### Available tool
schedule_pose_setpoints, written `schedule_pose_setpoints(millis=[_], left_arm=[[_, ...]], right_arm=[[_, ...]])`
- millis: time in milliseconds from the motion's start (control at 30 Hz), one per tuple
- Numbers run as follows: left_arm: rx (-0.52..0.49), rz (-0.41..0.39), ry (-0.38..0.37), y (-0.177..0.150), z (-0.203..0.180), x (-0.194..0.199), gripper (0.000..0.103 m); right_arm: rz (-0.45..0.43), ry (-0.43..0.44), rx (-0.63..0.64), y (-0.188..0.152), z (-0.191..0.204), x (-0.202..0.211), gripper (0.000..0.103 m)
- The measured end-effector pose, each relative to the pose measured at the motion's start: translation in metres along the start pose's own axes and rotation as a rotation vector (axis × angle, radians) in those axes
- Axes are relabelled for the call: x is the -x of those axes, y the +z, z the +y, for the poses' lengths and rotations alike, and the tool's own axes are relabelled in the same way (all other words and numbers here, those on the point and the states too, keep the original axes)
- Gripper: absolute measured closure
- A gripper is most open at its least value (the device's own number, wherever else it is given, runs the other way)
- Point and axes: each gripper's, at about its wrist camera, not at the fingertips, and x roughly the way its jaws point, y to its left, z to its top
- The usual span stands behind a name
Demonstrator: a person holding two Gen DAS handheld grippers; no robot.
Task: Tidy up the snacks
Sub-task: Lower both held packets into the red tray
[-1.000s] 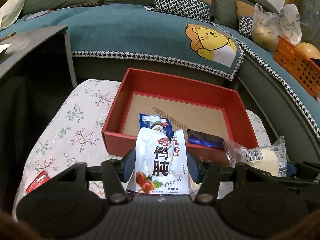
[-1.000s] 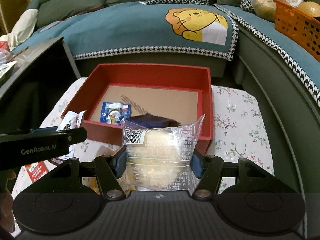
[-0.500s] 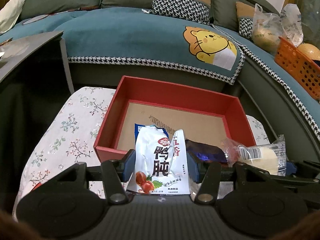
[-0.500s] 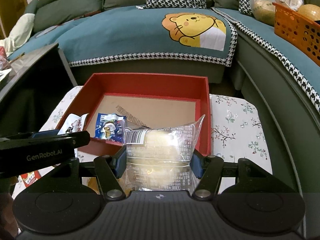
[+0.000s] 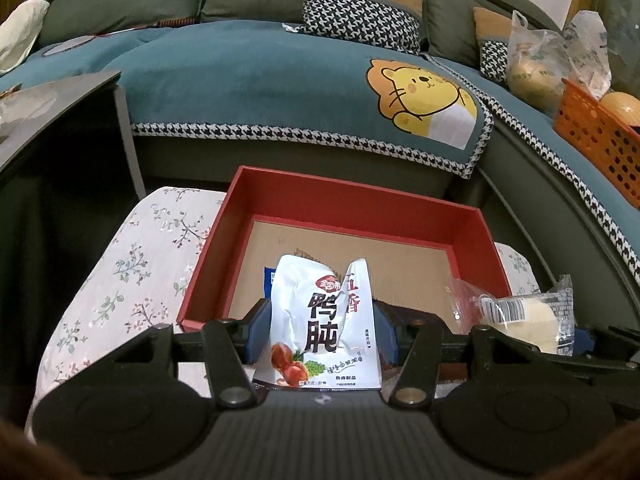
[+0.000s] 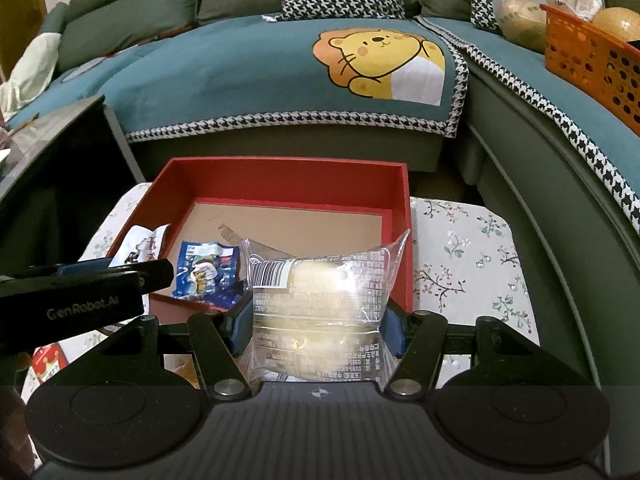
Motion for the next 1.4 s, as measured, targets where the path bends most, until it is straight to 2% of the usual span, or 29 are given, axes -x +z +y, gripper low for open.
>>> schedule_pose_setpoints(millis=[633, 1400], left_arm=[[-0.008, 0.008, 0.033, 0.02, -0.009, -0.043, 0.03], [-0.034, 0.067, 0.08, 0.017, -0.014, -0.089, 0.03]], right_arm=[[-0.008, -0.009, -0.027, 0.024, -0.011, -0.037, 0.034], [0.03, -0.02, -0.012, 0.02, -0.016, -0.082, 0.033]])
